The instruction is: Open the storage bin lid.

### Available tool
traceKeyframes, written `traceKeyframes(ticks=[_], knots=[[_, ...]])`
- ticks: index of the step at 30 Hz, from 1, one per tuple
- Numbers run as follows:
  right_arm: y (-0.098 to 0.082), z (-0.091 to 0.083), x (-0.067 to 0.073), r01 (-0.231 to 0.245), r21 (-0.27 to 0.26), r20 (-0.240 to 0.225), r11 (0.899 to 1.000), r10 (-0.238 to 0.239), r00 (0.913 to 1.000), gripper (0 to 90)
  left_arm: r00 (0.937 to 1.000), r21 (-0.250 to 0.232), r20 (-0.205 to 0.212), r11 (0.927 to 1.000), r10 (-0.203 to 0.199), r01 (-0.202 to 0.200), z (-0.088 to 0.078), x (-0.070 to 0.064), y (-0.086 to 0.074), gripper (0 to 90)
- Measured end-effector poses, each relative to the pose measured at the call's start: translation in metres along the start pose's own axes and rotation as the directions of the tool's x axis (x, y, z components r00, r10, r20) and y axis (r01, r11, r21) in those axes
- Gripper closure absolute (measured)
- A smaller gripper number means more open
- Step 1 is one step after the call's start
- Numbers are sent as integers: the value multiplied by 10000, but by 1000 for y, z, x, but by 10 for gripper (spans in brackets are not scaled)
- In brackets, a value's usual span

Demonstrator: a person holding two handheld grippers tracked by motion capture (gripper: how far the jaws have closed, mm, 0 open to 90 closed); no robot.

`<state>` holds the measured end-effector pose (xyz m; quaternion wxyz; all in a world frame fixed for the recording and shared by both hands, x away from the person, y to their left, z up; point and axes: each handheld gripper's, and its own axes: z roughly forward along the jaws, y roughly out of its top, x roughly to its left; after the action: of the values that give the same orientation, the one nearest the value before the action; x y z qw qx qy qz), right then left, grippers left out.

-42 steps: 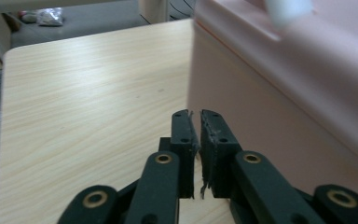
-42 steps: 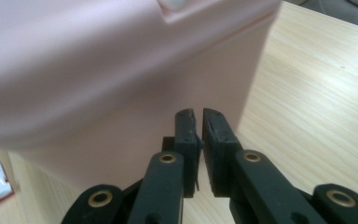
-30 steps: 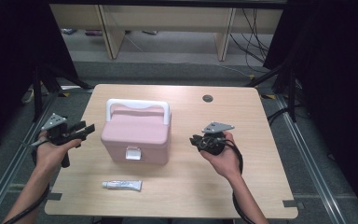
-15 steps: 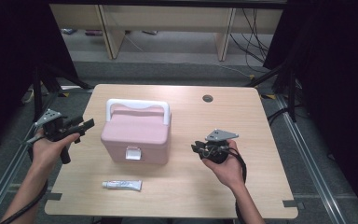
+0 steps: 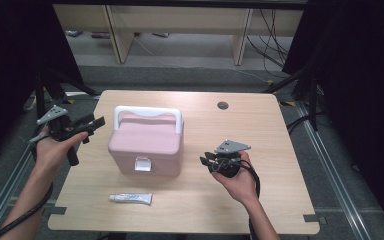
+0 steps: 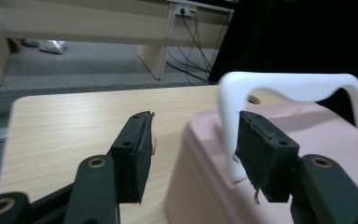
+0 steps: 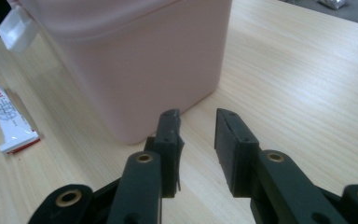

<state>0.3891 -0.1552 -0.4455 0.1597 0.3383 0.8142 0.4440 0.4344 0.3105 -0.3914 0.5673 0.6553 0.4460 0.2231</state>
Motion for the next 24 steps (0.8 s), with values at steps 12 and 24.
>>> traceKeyframes(ticks=[12, 24], knots=[[14, 1, 5, 244, -142, -97, 9996, -245, 9997, 704, 9983, 1166, 204, 9919, -537, 510, 39, -13, 4, 496], [18, 9, 13, 131, -118, -569, 9998, -138, 9983, 701, 9968, 1507, 108, 9856, -796, 771, 47, -17, 7, 705]])
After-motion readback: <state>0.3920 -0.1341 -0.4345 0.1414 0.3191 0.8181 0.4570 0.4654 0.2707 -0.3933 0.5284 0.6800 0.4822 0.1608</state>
